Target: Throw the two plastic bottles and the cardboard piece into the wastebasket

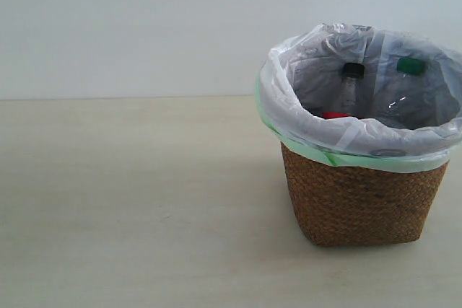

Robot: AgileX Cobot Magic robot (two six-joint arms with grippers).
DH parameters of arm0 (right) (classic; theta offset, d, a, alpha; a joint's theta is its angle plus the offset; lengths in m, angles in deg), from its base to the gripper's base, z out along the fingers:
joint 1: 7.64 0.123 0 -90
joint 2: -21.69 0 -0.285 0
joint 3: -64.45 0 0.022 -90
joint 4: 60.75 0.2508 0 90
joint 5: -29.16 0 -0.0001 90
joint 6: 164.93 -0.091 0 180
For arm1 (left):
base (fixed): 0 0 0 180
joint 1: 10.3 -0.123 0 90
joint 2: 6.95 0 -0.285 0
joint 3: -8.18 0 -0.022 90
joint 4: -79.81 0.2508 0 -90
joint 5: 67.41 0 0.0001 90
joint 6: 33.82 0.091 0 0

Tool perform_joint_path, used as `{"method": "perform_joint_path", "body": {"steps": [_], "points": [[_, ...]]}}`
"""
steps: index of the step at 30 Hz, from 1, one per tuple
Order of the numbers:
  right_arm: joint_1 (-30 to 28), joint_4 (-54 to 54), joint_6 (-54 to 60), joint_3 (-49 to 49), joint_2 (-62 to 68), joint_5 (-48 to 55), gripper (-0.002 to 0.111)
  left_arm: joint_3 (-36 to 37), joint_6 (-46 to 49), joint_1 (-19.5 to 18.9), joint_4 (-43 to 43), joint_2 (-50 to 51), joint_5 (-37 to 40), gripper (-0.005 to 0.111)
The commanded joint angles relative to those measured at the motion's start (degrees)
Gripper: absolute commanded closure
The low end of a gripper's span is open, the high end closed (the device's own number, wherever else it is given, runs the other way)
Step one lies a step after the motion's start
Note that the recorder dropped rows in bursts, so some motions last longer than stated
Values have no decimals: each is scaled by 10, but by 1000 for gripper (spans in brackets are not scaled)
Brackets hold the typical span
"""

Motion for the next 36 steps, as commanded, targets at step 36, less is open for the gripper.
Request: {"method": "perform_joint_path", "body": {"steps": [36], "points": [[-3, -1, 0, 0, -3, -6, 108, 2, -3, -1, -8, -1, 86, 103]]}}
